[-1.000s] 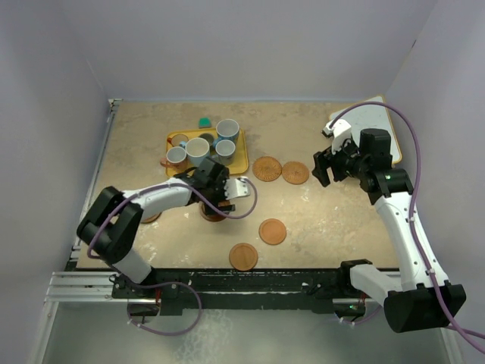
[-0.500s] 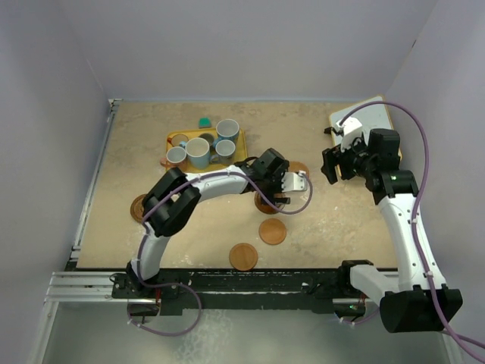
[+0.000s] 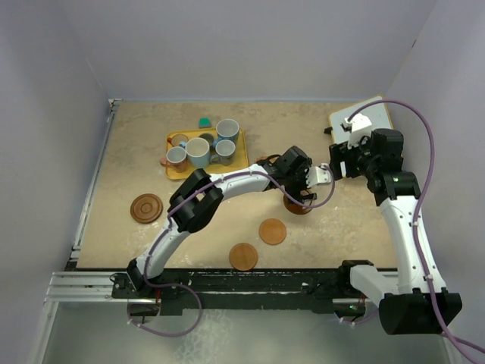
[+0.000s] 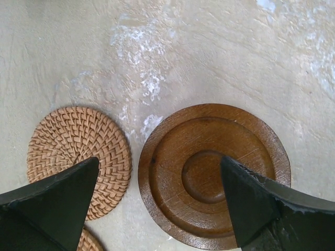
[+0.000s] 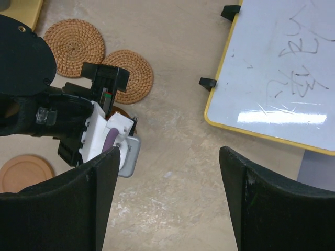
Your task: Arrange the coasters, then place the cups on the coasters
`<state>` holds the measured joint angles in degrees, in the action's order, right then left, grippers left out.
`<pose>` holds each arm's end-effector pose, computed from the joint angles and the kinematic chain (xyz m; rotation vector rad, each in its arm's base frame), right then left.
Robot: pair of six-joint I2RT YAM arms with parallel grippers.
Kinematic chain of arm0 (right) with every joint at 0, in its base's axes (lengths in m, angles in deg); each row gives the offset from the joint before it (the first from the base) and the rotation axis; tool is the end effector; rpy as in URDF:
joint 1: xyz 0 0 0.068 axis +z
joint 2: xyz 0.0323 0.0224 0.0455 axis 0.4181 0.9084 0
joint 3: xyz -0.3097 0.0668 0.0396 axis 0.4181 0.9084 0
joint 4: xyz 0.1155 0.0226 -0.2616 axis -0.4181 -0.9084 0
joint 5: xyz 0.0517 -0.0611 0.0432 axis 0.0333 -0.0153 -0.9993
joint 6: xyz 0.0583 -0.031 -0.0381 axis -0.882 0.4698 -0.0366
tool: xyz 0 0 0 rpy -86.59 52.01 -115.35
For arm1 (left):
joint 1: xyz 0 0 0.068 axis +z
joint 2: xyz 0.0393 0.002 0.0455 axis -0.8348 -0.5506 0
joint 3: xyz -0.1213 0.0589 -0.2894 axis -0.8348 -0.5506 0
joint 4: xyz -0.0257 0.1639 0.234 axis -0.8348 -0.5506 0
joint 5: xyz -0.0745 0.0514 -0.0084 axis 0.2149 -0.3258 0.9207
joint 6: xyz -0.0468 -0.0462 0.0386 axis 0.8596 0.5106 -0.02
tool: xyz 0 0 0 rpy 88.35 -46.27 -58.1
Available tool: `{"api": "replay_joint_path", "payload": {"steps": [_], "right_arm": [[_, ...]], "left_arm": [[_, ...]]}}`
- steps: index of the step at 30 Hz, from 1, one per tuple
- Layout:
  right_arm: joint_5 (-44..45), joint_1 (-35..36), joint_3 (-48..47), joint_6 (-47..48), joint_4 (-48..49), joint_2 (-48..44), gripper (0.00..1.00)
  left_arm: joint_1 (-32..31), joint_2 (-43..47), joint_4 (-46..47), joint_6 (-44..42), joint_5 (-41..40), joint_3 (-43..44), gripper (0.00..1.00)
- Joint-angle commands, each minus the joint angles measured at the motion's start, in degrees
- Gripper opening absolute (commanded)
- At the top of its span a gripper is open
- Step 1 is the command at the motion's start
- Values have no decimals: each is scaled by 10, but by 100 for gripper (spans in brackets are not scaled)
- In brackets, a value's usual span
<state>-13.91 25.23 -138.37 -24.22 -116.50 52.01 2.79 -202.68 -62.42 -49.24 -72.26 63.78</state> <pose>0.2493 0.0141 0.3956 -0.3690 2.0179 0.0458 0.3432 -0.4970 0.1634 1.6550 1.6976 -0.5191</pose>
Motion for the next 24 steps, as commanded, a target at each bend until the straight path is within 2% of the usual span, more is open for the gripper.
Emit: {"api": "replay_joint_path", "payload": {"steps": [1,6,14,24], "right_arm": [[20,-5,-5,-20,26,-25,79],[23,-6,-5,-23,29,-30,79],[23,-8,-4,-22,28,-27,79],[16,-10,-5,-22,27,-28,79]], "left_arm": [[11,-35,-12,44,-19,22,94],[38,-48,-11,59,-17,51,94],[45,-74,-27,52,-13,93,95],[44,-26,-57,63,34,93,95]]}}
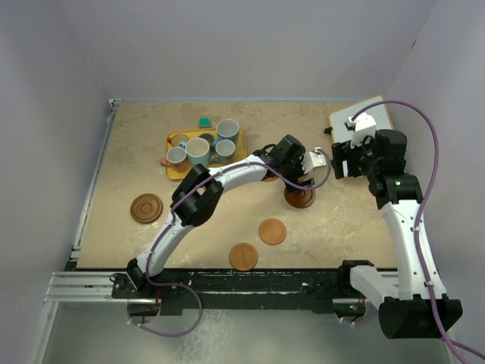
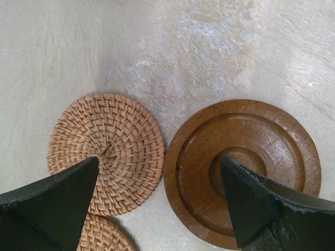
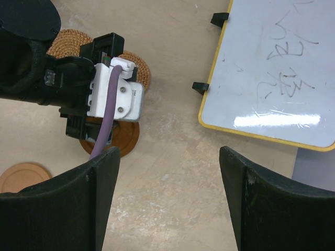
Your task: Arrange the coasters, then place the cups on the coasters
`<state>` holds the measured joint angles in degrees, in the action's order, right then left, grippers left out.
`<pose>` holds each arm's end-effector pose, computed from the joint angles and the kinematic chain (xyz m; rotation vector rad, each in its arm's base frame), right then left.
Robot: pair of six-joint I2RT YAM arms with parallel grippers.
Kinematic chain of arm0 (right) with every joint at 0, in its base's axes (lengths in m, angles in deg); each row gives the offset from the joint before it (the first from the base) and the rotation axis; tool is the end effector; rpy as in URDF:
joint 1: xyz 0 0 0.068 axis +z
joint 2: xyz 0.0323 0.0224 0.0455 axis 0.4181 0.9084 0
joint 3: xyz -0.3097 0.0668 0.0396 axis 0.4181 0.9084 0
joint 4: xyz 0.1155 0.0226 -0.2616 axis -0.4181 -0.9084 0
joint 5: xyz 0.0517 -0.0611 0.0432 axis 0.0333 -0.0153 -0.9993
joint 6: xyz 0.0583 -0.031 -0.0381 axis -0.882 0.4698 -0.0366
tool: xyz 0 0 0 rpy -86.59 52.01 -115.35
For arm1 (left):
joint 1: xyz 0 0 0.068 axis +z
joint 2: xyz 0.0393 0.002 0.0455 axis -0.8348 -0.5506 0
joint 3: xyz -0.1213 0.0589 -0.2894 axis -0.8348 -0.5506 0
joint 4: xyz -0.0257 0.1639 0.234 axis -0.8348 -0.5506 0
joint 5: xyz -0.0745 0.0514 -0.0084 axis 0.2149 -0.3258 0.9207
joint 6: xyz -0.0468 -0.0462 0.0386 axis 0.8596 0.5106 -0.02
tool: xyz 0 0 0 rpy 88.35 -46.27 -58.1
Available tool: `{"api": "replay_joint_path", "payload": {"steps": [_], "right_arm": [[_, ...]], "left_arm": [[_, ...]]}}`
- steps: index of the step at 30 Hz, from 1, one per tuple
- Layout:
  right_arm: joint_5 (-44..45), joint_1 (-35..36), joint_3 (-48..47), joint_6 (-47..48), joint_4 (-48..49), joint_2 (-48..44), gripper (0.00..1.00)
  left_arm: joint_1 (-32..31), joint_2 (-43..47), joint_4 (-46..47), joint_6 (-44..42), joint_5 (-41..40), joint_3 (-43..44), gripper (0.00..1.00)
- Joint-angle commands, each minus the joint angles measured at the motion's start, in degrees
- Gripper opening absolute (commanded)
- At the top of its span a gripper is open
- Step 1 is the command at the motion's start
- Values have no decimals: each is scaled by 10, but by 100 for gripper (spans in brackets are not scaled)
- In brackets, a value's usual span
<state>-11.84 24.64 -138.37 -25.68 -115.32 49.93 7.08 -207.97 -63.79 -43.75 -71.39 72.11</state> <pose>0.2406 0.0092 0.4062 -0.3085 1.9742 0.0092 0.3955 -0.4902 0.1597 1.4976 1.8036 -0.5493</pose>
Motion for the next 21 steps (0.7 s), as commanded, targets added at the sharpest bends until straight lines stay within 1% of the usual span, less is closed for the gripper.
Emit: {"api": "replay_joint_path", "payload": {"steps": [1,7,10,13,16,18,21], "right_arm": [[-6,-4,-6,-7,14,-8,79],[-18,-5,-6,-7,13,-13,79],[-23,-7,-6,-7,11,-14,79],[-32,-7,-7,-8,9,-17,79],[-43,-8,-7,-6,7,-18,79],[-49,-8,-7,-4,4,-18,79],[-39,-7,-8,5,9,-18,79]], "left_arm": [[1,38,-43,10,31,6,95],[2,105,-53,19,57,-21,96],[2,147,-59,14,63,-55,96],[5,218,-51,-16,44,-138,96],[16,311,-50,-64,5,-248,96],[37,373,-71,-84,-14,-309,96],[90,465,-129,-103,-25,-385,96]]}}
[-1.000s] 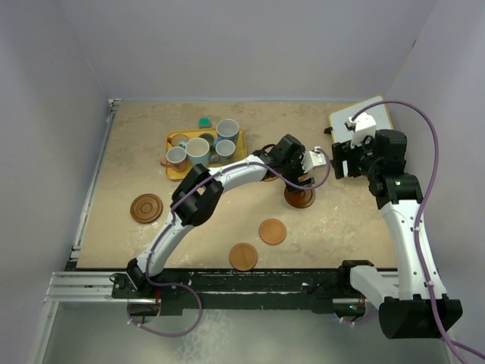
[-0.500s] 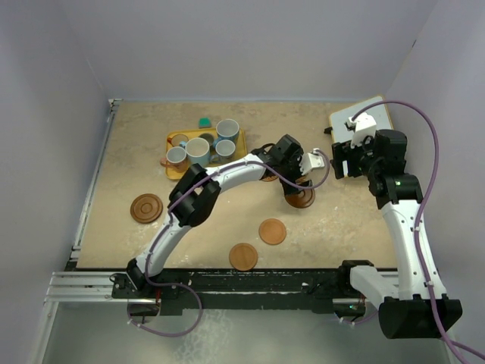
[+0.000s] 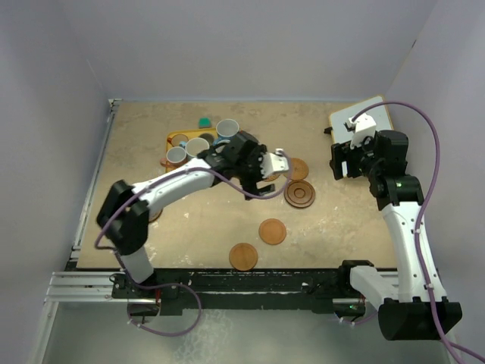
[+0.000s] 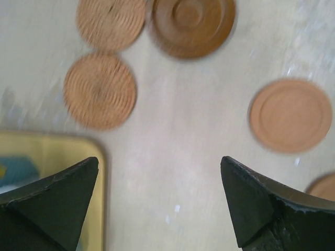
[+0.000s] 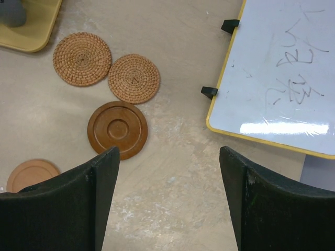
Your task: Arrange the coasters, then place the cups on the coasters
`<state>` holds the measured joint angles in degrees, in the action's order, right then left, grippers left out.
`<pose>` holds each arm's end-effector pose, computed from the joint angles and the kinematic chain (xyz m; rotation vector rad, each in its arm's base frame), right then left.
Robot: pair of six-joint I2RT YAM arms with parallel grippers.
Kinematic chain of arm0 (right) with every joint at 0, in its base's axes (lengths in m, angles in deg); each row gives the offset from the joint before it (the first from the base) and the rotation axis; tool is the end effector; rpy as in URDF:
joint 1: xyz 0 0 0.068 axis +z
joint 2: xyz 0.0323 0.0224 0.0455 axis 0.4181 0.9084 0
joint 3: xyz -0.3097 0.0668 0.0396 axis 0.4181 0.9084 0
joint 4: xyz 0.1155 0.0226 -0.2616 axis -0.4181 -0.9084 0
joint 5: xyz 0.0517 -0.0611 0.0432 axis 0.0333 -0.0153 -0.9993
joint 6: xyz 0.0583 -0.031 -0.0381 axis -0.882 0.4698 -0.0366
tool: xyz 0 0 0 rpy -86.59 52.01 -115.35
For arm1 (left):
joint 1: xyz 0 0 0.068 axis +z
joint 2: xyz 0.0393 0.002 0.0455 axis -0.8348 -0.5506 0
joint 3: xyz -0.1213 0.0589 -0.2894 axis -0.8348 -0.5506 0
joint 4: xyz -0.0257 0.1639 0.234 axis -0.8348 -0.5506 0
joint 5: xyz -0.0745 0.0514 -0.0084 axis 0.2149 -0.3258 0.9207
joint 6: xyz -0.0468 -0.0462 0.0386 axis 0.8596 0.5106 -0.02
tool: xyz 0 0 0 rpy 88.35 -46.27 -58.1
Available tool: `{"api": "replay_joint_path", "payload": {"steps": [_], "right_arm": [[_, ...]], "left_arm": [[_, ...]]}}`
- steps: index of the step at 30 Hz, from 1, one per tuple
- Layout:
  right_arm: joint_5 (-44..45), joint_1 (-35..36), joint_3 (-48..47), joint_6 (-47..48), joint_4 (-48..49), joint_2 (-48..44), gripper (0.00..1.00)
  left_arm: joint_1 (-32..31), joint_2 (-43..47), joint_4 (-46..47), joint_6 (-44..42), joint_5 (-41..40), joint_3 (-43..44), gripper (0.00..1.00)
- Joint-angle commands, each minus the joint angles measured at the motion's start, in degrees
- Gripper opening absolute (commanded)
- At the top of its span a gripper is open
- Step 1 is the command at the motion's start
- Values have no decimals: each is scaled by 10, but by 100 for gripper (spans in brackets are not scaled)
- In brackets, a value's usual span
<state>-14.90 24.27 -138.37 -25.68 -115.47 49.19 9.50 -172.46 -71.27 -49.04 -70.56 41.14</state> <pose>0.2361 0.0111 0.4089 -0.3351 1.9557 0.0564 0.3048 -0.3549 0.2774 1.5638 1.7943 -0.4989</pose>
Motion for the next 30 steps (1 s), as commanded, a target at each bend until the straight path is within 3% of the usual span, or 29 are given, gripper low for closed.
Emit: {"api": "replay_joint_path", "payload": {"steps": [1,9,16,18,22,30], "right_arm": [[-13,-4,-8,7,13,-10,79],[-31,-4,-10,11,7,1,80],[-42,-4,-12,13,2,-1,80],[-43,-3,-13,13,0,-3,80],[-47,-4,-12,14,-1,-4,80],[-49,-3,-15,17,-4,-5,80]], "left_arm": [[85,138,-69,-57,-37,-100,96],[282,316,-92,-115,-69,-273,96],[519,310,-67,-187,-38,-324,95],[558,292,-50,-204,-39,-331,95],[590,241,-25,-220,-42,-334,95],[590,201,2,-241,-68,-354,94]]}}
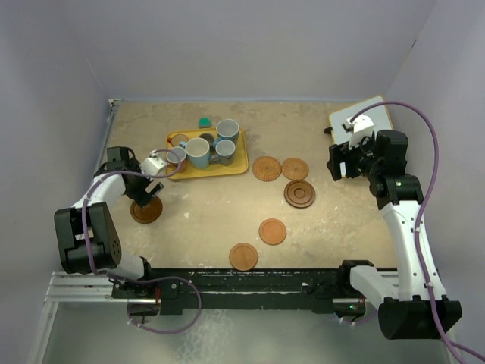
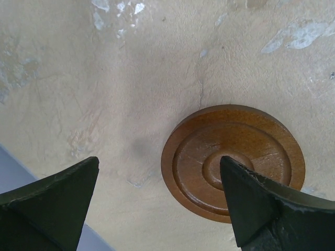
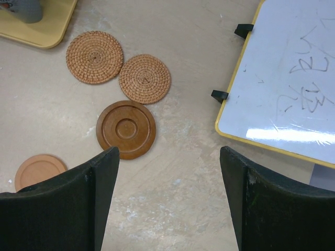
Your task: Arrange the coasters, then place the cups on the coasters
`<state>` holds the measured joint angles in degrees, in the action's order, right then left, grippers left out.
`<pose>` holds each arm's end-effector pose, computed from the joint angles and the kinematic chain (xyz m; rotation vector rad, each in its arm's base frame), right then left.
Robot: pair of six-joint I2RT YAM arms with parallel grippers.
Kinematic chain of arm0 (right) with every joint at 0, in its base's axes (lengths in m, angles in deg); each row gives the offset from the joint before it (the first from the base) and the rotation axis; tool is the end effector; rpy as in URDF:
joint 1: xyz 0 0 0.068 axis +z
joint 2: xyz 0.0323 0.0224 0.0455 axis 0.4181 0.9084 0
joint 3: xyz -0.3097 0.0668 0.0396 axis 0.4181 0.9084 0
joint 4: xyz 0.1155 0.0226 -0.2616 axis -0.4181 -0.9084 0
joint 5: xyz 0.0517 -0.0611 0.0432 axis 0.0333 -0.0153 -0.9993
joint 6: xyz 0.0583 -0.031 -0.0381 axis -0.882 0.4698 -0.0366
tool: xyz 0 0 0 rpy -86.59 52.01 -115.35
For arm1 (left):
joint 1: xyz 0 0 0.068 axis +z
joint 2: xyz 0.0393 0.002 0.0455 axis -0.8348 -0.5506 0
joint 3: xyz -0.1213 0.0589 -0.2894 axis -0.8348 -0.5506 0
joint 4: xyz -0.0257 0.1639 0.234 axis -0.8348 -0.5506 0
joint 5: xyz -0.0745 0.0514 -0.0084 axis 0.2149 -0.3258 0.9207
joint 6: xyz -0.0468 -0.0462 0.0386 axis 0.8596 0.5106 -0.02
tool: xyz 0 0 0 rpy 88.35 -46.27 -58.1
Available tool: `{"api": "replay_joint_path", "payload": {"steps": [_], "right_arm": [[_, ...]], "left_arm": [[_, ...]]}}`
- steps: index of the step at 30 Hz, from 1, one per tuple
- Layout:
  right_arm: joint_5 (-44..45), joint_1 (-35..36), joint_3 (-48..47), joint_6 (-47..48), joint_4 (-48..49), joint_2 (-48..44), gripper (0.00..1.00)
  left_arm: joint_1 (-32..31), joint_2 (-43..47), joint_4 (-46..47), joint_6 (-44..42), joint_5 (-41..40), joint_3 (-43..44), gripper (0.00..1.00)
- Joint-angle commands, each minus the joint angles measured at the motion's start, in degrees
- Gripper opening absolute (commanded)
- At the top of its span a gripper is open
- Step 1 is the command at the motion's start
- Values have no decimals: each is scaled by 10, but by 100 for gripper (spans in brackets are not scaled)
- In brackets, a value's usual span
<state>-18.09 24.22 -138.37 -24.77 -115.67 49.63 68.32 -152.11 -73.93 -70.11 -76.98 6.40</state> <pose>0.2375 0.0144 0.4072 -0.3843 1.9529 0.1030 0.3028 0.0513 0.1931 0.9047 2.4805 0.1259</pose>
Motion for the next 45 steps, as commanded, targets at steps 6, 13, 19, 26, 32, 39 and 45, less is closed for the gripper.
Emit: {"api": "replay_joint_path", "payload": {"steps": [6,13,19,26,32,39,45], "right_arm": [[-18,-3,-14,9,-3,-7,80],[-19,-3,-14,10,-4,-6,80],[-21,-3,-14,10,-5,-5,80],[-23,-3,-14,10,-5,-3,80],[-19,-3,-14,12,-5,-1,80],[-18,-4,-14,14,-5,2,80],[-14,-6,-14,16,-5,8,80]], "left_arm": [[2,-1,-1,-58,1,-19,94],[1,8,-16,-89,3,-50,94],[-35,38,-22,-89,30,-87,94],[-172,82,-18,-43,35,-110,94],[-313,16,4,10,18,-68,94],[-478,-125,31,59,-2,56,93],[-550,-247,38,105,17,206,92]]}}
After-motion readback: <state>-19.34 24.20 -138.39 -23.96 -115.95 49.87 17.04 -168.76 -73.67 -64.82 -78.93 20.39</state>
